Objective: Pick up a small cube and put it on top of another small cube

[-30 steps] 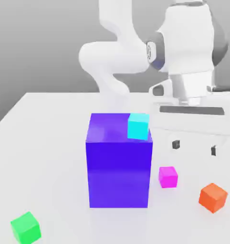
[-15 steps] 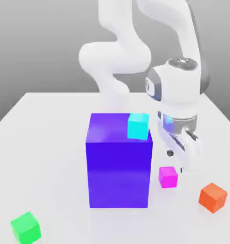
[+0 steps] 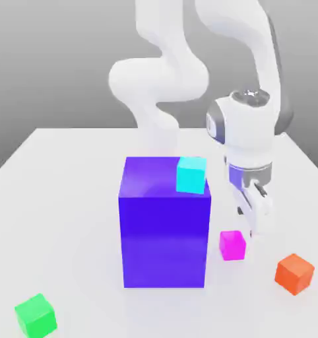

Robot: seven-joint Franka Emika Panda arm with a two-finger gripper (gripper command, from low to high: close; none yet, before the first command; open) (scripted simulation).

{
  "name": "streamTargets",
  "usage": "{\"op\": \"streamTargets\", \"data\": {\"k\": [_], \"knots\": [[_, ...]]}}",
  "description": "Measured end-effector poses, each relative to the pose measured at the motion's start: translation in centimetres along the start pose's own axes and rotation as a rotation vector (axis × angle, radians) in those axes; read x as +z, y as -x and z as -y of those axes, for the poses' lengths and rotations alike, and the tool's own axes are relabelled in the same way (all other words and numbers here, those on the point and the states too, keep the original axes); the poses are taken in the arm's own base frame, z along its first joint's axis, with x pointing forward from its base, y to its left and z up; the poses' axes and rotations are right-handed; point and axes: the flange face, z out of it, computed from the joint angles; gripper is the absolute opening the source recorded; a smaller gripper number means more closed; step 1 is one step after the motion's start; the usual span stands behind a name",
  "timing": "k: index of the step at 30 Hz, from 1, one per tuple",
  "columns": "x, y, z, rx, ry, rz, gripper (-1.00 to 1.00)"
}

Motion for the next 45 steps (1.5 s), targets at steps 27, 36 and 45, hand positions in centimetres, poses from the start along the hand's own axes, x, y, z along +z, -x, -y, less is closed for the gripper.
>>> {"op": "streamTargets", "data": {"k": [27, 36, 45], "knots": [[5.3, -1.7, 1.4, 0.006, -0.068, -0.070, -1.00], [2.8, -0.6, 0.3, 0.010, -0.001, -0.022, -1.00], [0.2, 0.0, 0.1, 0.004, 0.001, 0.002, -1.00]]}}
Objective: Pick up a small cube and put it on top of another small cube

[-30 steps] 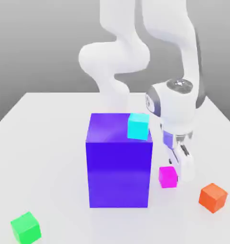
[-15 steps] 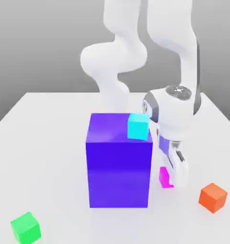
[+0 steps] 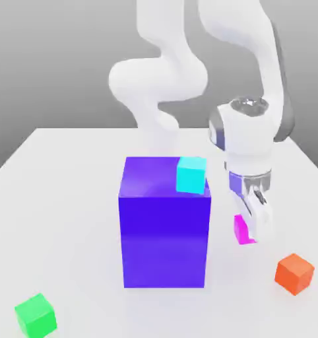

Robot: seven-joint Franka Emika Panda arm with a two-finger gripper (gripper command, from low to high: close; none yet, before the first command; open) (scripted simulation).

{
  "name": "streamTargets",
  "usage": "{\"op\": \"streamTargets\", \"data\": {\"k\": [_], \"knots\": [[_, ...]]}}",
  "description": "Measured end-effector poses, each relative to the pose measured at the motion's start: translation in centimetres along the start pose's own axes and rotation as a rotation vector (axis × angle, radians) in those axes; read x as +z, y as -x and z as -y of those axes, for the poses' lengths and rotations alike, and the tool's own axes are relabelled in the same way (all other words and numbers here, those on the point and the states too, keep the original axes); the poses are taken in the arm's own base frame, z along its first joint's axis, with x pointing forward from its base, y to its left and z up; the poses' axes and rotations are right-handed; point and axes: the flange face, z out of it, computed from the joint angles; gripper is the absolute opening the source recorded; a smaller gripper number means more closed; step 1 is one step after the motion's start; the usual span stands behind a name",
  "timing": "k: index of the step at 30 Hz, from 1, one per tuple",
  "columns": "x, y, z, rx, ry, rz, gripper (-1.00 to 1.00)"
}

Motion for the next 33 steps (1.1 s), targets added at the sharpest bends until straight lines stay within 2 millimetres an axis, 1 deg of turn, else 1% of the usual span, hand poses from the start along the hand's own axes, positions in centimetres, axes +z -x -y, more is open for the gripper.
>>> {"op": "streamTargets", "data": {"k": [7, 13, 14, 15, 16, 20, 21, 23, 25, 27, 28, 30, 33], "knots": [[-1.3, -0.3, 0.4, -0.001, -0.034, -0.018, -1.00], [-1.5, -1.1, 1.0, 0.000, -0.076, -0.066, -1.00], [-1.5, -0.9, 0.9, 0.002, -0.071, -0.065, -1.00], [-1.6, 0.0, 0.6, 0.003, -0.051, -0.051, -1.00], [-1.8, 1.0, 1.1, 0.020, -0.027, -0.031, -1.00], [-3.7, 5.7, 3.9, 0.076, 0.074, 0.070, -1.00], [-4.4, 6.5, 5.6, 0.105, 0.094, 0.099, -1.00], [-6.0, 7.0, 10.9, 0.179, 0.111, 0.150, -1.00], [-7.6, 6.8, 16.0, 0.225, 0.115, 0.190, -1.00], [-9.0, 5.9, 21.1, 0.264, 0.109, 0.220, -1.00], [-9.4, 5.1, 23.2, 0.276, 0.098, 0.221, -1.00], [-9.9, 2.7, 26.9, 0.298, 0.067, 0.201, -1.00], [-10.4, -2.2, 31.9, 0.339, 0.014, 0.148, -1.00]]}}
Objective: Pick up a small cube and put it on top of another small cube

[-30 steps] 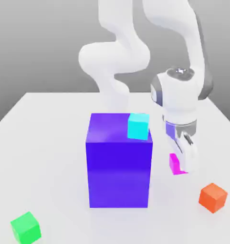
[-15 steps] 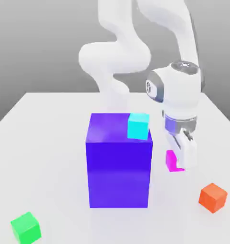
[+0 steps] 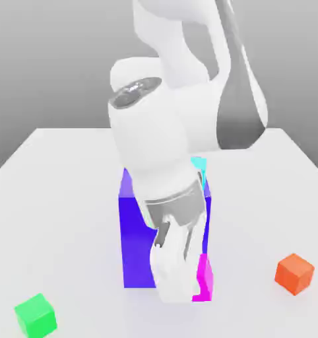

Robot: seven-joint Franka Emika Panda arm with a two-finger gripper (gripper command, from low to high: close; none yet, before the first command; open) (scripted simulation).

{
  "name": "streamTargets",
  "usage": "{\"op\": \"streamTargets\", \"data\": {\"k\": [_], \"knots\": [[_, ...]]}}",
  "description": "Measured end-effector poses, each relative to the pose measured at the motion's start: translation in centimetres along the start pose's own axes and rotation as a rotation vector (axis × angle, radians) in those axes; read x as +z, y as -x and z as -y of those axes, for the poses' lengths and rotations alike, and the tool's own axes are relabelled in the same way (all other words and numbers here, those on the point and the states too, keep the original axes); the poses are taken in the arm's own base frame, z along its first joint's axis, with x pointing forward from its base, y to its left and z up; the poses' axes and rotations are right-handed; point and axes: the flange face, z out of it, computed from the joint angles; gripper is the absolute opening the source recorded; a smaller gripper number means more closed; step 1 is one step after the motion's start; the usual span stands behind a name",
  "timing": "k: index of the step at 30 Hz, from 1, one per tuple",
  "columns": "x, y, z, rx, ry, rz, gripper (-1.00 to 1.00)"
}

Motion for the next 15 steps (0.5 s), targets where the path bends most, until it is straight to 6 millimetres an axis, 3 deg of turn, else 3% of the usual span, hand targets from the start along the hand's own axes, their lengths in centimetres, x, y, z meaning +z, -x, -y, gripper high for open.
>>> {"op": "streamTargets", "data": {"k": [6, 8, 11, 12, 15], "knots": [[-2.6, -9.0, 11.5, 0.092, -0.127, -0.132, -1.00], [-1.9, -11.1, 13.0, 0.102, -0.152, -0.168, -1.00], [1.9, -12.4, 13.9, 0.105, -0.159, -0.180, -1.00], [2.7, -12.6, 14.0, 0.104, -0.159, -0.181, 1.00], [2.7, -12.6, 14.0, 0.104, -0.159, -0.181, 1.00]]}}
